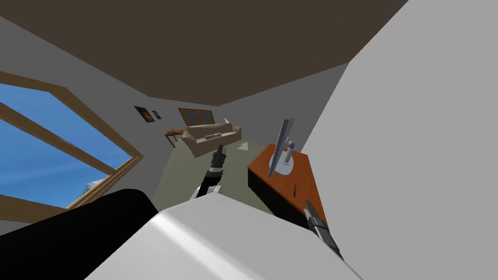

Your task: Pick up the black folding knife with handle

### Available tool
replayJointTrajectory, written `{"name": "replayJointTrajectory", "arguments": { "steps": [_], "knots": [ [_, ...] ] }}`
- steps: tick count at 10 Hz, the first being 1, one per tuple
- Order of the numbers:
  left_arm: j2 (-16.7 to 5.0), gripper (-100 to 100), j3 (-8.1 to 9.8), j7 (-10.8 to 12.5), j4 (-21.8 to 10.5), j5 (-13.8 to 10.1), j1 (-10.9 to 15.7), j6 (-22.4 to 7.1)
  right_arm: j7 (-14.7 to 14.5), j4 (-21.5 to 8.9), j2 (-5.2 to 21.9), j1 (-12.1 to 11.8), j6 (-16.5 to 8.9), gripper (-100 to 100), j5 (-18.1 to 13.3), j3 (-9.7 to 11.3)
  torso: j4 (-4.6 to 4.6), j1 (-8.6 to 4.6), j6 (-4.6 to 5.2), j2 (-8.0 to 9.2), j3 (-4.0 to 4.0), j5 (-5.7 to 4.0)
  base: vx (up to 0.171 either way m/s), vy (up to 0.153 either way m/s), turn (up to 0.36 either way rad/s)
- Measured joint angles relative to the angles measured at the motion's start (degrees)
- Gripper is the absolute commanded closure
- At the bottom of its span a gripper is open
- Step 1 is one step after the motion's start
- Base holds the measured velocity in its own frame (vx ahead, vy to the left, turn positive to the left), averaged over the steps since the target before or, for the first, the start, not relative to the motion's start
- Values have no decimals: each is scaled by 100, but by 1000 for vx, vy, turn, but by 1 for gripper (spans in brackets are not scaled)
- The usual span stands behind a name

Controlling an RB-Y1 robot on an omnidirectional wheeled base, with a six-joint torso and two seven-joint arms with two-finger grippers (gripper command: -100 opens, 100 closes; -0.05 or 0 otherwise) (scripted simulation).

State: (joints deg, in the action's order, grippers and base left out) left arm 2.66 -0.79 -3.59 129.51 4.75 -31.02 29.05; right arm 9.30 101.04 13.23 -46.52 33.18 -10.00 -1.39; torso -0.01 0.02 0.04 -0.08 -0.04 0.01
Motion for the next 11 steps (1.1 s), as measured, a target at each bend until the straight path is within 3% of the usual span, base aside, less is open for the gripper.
{"name": "replayJointTrajectory", "arguments": {
  "steps": [2, 7, 9, 11],
  "knots": [
    [0, 0, -1, 0, 0, 0, 1, 0, 46, -319, 125, -309, 19, -100, -166, -47, 0, 3, -4, -1, 0, 2, 34, 17, 301],
    [0, 0, 0, 0, 0, 0, 0, 0, 154, -1105, 307, -523, -39, -100, -433, -148, 0, 1, 0, 0, 0, 1, 30, 13, 246],
    [0, 0, 1, 0, 0, 0, 0, 0, 194, -1567, 398, -493, -23, -100, -536, -200, 0, -3, 1, -3, -2, 0, 38, 5, 224],
    [0, 0, 0, 0, 0, 0, 0, 0, 264, -1984, 520, -665, -41, -100, -701, -254, -2, -3, -3, -11, -6, 1, 56, 3, 317]
  ]
}}
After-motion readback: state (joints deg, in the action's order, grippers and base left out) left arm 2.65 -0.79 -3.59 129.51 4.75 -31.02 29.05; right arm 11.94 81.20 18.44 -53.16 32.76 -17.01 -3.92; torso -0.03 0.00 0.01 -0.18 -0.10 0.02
